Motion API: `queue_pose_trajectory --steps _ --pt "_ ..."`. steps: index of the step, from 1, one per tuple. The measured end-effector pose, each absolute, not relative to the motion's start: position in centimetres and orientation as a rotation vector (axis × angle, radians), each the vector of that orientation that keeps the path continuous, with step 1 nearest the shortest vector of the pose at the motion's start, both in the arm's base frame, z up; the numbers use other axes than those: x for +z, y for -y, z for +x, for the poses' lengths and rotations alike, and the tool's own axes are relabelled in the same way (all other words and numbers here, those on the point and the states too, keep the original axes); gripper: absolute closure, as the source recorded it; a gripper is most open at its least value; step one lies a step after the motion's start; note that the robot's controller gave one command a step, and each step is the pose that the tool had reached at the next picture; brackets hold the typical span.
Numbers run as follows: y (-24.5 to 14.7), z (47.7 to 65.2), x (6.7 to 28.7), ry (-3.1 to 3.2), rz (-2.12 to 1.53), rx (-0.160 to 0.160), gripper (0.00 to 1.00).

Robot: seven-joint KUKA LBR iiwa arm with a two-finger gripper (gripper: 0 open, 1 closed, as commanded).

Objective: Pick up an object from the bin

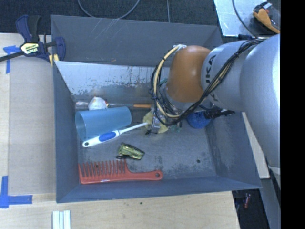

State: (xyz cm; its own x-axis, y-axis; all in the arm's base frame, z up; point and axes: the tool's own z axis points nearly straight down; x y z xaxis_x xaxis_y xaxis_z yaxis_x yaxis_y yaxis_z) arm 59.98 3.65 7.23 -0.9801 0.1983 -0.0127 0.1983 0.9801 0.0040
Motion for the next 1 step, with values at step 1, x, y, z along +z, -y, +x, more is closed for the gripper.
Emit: queue_pose_trajectory --steps 1 --pt "-3.63 59.99 8.14 -3.111 0.31 0.004 1.0"
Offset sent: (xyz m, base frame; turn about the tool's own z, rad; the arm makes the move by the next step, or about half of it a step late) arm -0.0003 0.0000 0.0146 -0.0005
